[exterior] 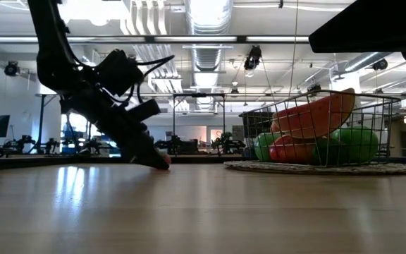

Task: Build produce basket
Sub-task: Put the bottom strawberry into the gold wire basket

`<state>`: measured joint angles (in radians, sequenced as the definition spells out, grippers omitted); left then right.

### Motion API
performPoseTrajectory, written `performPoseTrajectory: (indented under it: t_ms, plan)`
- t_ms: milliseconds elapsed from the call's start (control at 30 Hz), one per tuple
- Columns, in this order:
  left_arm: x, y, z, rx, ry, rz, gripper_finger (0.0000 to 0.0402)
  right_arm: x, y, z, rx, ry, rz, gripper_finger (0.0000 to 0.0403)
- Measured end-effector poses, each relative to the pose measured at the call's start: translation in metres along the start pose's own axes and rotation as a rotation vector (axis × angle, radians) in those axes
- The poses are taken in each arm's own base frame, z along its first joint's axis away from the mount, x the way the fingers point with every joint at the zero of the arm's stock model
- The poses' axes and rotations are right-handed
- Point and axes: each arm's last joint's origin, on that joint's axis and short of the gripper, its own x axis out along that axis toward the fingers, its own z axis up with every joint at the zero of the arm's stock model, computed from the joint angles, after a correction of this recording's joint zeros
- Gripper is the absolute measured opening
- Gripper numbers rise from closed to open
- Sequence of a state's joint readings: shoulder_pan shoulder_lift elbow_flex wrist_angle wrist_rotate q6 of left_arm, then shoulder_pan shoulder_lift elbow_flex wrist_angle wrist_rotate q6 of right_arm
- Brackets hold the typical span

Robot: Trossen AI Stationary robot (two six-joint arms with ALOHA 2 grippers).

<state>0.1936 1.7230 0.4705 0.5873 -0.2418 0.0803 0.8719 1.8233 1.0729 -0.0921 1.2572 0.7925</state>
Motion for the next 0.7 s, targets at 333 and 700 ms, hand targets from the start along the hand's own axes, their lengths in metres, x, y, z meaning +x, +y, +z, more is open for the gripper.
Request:
performPoseTrajectory:
  t_ms: [333,700]
  plan:
    - [-0.016,-0.027,0.006,0.071,-0.023,-0.167,0.0145,-0.004,0.001,-0.001,-0.001,0.005,0.016,0.0052]
    - [-0.027,-0.069,0.037,0.100,-0.134,-0.433,0.0161,-0.013,0.008,-0.001,0.019,0.061,0.104,0.0052]
